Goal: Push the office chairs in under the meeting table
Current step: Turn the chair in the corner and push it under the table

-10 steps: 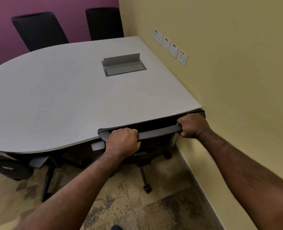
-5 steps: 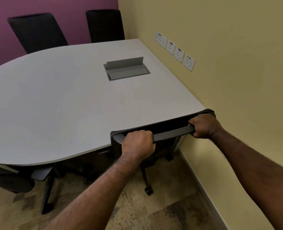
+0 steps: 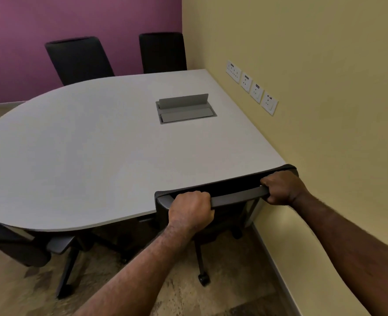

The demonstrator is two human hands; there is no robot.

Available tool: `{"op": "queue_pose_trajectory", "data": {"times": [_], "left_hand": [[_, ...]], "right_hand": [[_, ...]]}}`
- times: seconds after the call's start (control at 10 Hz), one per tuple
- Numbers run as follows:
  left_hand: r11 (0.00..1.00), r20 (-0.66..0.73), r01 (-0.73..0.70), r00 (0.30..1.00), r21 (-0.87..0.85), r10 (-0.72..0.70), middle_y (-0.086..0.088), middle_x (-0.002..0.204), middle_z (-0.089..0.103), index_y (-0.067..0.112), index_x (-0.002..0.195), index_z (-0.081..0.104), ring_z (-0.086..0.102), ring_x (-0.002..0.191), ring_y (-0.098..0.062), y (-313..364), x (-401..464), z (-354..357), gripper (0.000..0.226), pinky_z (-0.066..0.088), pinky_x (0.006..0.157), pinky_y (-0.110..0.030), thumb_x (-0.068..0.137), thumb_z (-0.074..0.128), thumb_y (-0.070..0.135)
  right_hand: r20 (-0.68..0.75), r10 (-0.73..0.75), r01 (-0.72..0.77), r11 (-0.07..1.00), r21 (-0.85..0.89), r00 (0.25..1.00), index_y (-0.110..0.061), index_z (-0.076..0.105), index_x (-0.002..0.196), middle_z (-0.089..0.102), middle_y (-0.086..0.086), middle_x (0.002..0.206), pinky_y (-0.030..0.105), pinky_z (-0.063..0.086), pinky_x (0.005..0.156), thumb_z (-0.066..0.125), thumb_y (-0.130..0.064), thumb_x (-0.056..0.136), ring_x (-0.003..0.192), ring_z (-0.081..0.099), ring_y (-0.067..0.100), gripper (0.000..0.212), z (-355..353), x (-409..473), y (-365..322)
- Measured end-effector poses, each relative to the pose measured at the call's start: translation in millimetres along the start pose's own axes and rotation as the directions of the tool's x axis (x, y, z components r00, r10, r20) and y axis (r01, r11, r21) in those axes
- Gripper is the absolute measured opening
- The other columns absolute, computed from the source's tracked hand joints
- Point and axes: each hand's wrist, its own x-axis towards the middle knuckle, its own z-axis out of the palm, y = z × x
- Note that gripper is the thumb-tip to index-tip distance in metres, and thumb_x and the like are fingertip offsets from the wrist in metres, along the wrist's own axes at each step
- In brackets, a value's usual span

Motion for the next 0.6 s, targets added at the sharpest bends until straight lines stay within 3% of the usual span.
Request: {"op": "queue_pose_trajectory", "data": {"times": [0.2, 0.3, 0.4, 0.5, 0.6], "left_hand": [[0.999, 0.013, 0.006, 1.0, 0.044, -0.006, 0.001, 0.086, 0.063, 0.02, 0.093, 0.058, 0.059, 0.074, -0.02, 0, 0, -3, 0.024, 0.036, 0.062, -0.033, 0.087, 0.049, 0.042], [0.999, 0.021, 0.012, 1.0, 0.049, -0.013, 0.0, 0.092, 0.065, 0.021, 0.095, 0.058, 0.062, 0.082, -0.023, 1, 0, -4, 0.027, 0.038, 0.065, -0.034, 0.087, 0.048, 0.044], [1.0, 0.035, 0.016, 0.999, 0.025, -0.017, -0.002, 0.093, 0.065, 0.021, 0.092, 0.058, 0.063, 0.087, -0.026, 0, -2, -3, 0.038, 0.045, 0.071, -0.035, 0.083, 0.047, 0.056], [1.0, -0.026, 0.005, 1.0, -0.024, -0.005, 0.005, 0.085, 0.059, 0.024, 0.082, 0.05, 0.058, 0.081, -0.018, 0, -5, -7, 0.067, 0.04, 0.067, -0.034, 0.07, 0.034, 0.089], [0.994, -0.11, 0.006, 0.994, -0.108, -0.017, 0.012, 0.089, 0.052, 0.028, 0.091, 0.049, 0.054, 0.076, -0.012, -10, 4, -20, 0.077, 0.034, 0.063, -0.03, 0.063, 0.029, 0.097]], "right_hand": [[-0.019, -0.047, 0.048, 0.998, 0.044, 0.999, -0.019, 0.064, 0.091, 0.07, 0.003, 0.093, 0.029, 0.037, 0.06, 0.062, -0.032, 0.069, 0.088, 0.065, 0.026, 0.026, -3, 1, 0], [-0.09, -0.091, 0.101, 0.989, 0.112, 0.992, -0.02, 0.057, 0.077, 0.068, 0.004, 0.084, 0.031, 0.039, 0.057, 0.062, -0.035, 0.065, 0.078, 0.064, 0.028, 0.02, -5, -2, 2], [-0.341, -0.18, 0.26, 0.943, 0.207, 0.923, -0.026, 0.039, 0.064, 0.057, -0.005, 0.059, 0.026, 0.036, 0.045, 0.065, -0.065, 0.066, 0.052, 0.056, 0.018, 0.047, 4, -6, 5], [-0.459, -0.174, 0.355, 0.87, 0.343, 0.871, -0.025, 0.052, 0.074, 0.05, -0.015, 0.066, 0.024, 0.032, 0.049, 0.062, -0.089, 0.056, 0.055, 0.044, 0.005, 0.067, -5, -7, 14], [-0.604, -0.138, 0.413, 0.844, 0.343, 0.785, -0.021, 0.061, 0.089, 0.058, -0.013, 0.08, 0.026, 0.045, 0.058, 0.063, -0.087, 0.057, 0.067, 0.053, 0.006, 0.073, -32, 13, 26]]}}
